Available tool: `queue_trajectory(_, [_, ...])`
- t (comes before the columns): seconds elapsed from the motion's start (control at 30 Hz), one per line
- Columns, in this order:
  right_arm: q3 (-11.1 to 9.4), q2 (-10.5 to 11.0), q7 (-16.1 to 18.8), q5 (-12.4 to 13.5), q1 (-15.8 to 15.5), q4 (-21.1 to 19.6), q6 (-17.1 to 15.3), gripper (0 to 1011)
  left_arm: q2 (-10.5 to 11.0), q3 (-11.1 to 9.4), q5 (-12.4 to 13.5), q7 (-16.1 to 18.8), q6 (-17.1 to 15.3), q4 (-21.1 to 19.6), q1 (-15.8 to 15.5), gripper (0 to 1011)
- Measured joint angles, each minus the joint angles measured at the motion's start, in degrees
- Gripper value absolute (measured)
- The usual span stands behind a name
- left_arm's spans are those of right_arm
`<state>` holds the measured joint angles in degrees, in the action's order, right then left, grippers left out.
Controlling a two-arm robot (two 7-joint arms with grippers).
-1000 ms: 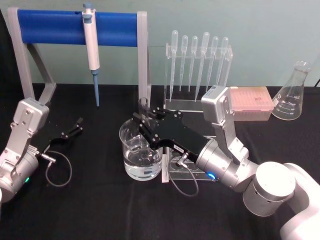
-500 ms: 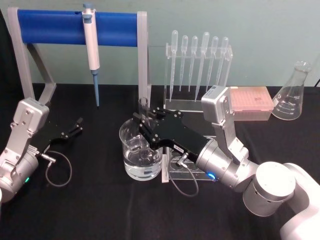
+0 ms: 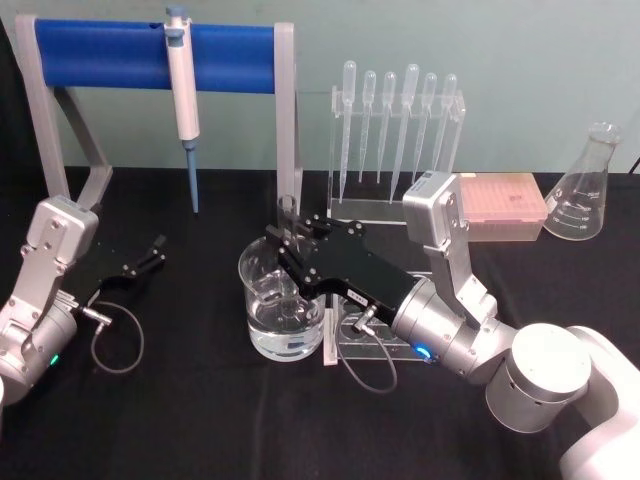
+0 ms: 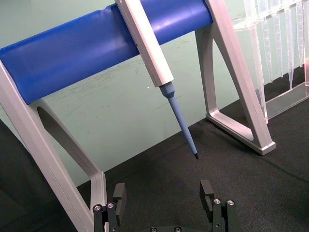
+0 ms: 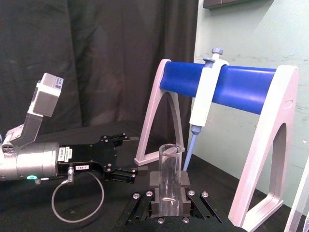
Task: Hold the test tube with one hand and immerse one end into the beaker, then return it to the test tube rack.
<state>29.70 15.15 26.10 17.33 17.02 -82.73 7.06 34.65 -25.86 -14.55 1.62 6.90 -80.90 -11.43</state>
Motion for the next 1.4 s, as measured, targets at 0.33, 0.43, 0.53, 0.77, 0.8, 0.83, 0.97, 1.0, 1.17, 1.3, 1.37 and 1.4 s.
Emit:
queue_trajectory(0.33, [0.00, 0.00, 0.00, 0.00, 0.00, 0.00, 0.00, 228, 0.00, 0.00, 0.00, 0.00, 0.00, 0.00, 0.00, 1000])
queue_trajectory(0.43, [0.00, 0.00, 0.00, 0.00, 0.00, 0.00, 0.00, 228, 0.00, 0.00, 0.00, 0.00, 0.00, 0.00, 0.00, 1000])
queue_trajectory(0.53, [0.00, 0.00, 0.00, 0.00, 0.00, 0.00, 0.00, 228, 0.00, 0.00, 0.00, 0.00, 0.00, 0.00, 0.00, 1000])
queue_trajectory(0.77, [0.00, 0.00, 0.00, 0.00, 0.00, 0.00, 0.00, 229, 0.00, 0.00, 0.00, 0.00, 0.00, 0.00, 0.00, 1000])
queue_trajectory(0.8, [0.00, 0.00, 0.00, 0.00, 0.00, 0.00, 0.00, 228, 0.00, 0.00, 0.00, 0.00, 0.00, 0.00, 0.00, 1000])
queue_trajectory(0.83, [0.00, 0.00, 0.00, 0.00, 0.00, 0.00, 0.00, 228, 0.00, 0.00, 0.00, 0.00, 0.00, 0.00, 0.00, 1000])
queue_trajectory(0.97, [0.00, 0.00, 0.00, 0.00, 0.00, 0.00, 0.00, 228, 0.00, 0.00, 0.00, 0.00, 0.00, 0.00, 0.00, 1000])
queue_trajectory(1.0, [0.00, 0.00, 0.00, 0.00, 0.00, 0.00, 0.00, 228, 0.00, 0.00, 0.00, 0.00, 0.00, 0.00, 0.00, 1000])
queue_trajectory(1.17, [0.00, 0.00, 0.00, 0.00, 0.00, 0.00, 0.00, 228, 0.00, 0.00, 0.00, 0.00, 0.00, 0.00, 0.00, 1000])
queue_trajectory(1.3, [0.00, 0.00, 0.00, 0.00, 0.00, 0.00, 0.00, 228, 0.00, 0.00, 0.00, 0.00, 0.00, 0.00, 0.00, 1000])
queue_trajectory(1.37, [0.00, 0.00, 0.00, 0.00, 0.00, 0.00, 0.00, 228, 0.00, 0.00, 0.00, 0.00, 0.00, 0.00, 0.00, 1000])
queue_trajectory(1.4, [0.00, 0.00, 0.00, 0.00, 0.00, 0.00, 0.00, 228, 0.00, 0.00, 0.00, 0.00, 0.00, 0.00, 0.00, 1000])
